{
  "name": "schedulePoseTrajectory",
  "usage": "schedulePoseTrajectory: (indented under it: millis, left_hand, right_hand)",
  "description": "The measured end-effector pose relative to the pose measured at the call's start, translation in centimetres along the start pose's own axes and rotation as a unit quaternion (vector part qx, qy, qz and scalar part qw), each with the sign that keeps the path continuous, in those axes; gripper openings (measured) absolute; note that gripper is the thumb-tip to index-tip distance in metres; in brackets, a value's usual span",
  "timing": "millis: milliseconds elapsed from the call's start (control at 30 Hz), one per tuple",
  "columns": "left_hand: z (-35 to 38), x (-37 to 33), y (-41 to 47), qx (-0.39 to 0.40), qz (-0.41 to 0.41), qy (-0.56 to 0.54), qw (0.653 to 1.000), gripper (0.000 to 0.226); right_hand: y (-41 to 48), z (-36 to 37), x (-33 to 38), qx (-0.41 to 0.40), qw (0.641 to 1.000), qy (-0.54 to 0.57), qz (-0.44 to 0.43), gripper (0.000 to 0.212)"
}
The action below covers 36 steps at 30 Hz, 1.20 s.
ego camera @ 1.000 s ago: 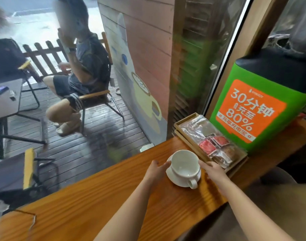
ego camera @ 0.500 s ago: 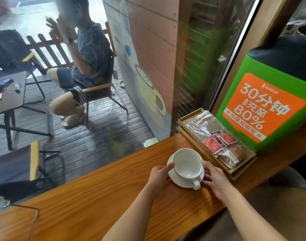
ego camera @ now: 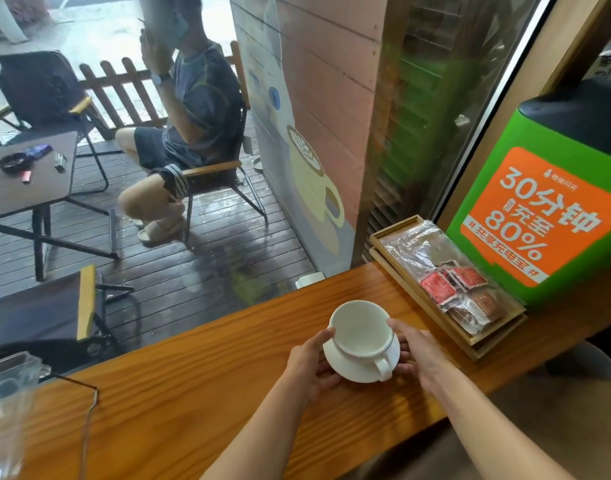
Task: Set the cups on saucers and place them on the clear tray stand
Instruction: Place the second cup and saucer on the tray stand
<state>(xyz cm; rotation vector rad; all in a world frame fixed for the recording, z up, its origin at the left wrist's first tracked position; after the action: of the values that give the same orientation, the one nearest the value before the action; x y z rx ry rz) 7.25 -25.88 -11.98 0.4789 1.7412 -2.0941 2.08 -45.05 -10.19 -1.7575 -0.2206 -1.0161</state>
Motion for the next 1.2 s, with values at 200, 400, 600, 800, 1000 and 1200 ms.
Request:
schedulePoseTrajectory:
  millis: [200, 400, 600, 800, 1000, 1200]
  left_hand:
    - [-3.7, -3.0, -2.5, -0.016, 0.053, -0.046, 0.997, 0.057]
    - [-8.1, -8.0, -7.1, -0.022, 0.165, -0.053, 0.985, 0.033]
    - [-14.1, -12.3, -12.2, -0.037, 0.249, -0.068, 0.965, 0.03]
    - [-20.9, -14.4, -16.9, -0.06, 0.308, -0.08, 0.946, 0.029]
    - [-28.4, -14.7, -20.9, -0.111, 0.35, -0.1, 0.925, 0.026]
    - [-35.8, -13.8, -23.9, -0.18, 0.372, -0.102, 0.905, 0.02]
  right_hand:
    - [-2.2, 4.6, 2.3, 0.041, 0.998, -0.019, -0.047, 0.041]
    - [-6.2, 10.3, 6.7, 0.091, 0.989, -0.027, -0.117, 0.035]
    - [-10.4, 16.9, 9.7, 0.169, 0.97, -0.013, -0.176, 0.033]
    - [-15.1, 23.9, 11.1, 0.265, 0.939, -0.005, -0.217, 0.032]
    - [-20.2, 30.6, 10.3, 0.343, 0.91, -0.038, -0.231, 0.032]
    - [-24.7, 36.3, 7.6, 0.377, 0.893, -0.058, -0.24, 0.039]
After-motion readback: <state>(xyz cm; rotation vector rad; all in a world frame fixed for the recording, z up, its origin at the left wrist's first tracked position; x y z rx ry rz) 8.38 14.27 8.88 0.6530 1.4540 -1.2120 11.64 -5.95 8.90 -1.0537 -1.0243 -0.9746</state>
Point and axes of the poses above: each hand's wrist, its own y-axis towards the middle knuckle, its own z-axis out of the palm, x = y × z, the point moved 7 cm from there along y, towards the middle knuckle, and after that the axes turned 3 degrees about -x, right-handed, at the moved point
